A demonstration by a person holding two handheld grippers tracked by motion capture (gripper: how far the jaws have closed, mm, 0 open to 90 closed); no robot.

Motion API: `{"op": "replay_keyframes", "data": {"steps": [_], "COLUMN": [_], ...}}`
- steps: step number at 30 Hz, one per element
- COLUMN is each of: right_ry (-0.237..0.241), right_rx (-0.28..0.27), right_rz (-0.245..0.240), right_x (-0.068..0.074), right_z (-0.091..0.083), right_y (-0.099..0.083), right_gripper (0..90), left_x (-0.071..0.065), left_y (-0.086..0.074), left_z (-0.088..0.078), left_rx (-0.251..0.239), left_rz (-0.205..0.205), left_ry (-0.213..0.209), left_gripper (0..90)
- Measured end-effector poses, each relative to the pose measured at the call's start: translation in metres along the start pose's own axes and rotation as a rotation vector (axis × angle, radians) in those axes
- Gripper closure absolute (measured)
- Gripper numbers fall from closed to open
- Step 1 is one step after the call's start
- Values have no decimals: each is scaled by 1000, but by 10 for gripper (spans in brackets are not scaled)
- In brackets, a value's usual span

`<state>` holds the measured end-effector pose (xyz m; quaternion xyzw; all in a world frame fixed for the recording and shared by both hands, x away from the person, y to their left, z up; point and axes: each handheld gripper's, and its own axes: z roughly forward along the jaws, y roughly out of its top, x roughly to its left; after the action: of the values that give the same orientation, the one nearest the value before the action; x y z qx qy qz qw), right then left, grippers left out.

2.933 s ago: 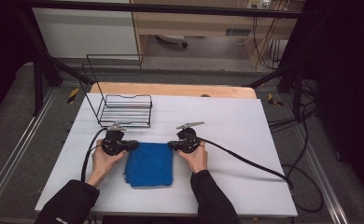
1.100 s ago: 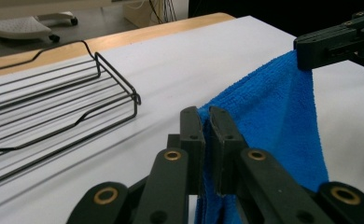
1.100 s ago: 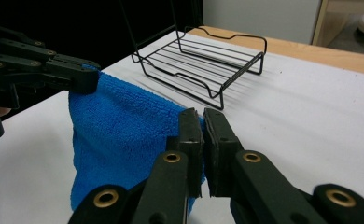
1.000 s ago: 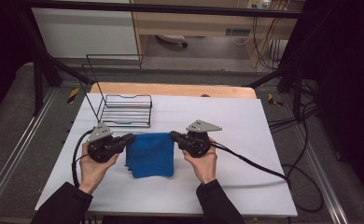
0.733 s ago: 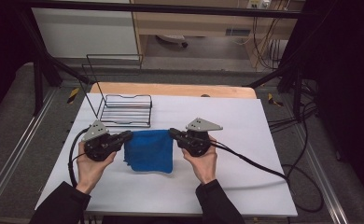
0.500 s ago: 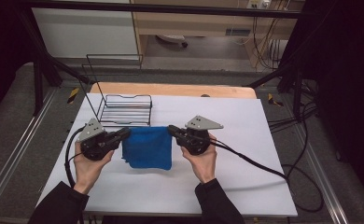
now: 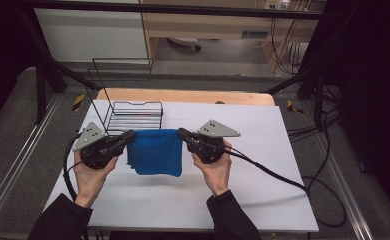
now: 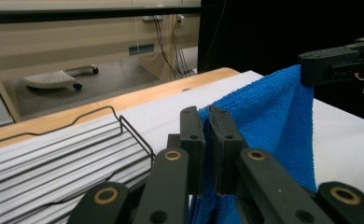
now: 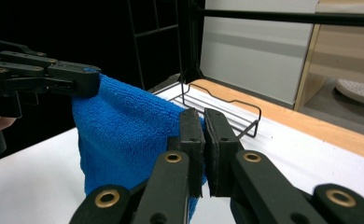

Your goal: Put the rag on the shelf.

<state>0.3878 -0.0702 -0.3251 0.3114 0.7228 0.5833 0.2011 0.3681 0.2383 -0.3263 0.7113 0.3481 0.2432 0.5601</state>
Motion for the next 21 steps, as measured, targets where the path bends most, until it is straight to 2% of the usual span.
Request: {"op": "replay_keyframes", "data": {"steps": [21], "right_ry": [-14], "right_rx": [-91], "right_rz": [-47], "right_x": [11], "right_z": [2], "right_y": [34], "right_gripper": [872], "left_x": [11], "left_y": [24], "left_z": [-9], "left_rx": [-113], "left_rz": [-6], "left_ry": [48], "left_gripper": [850]}}
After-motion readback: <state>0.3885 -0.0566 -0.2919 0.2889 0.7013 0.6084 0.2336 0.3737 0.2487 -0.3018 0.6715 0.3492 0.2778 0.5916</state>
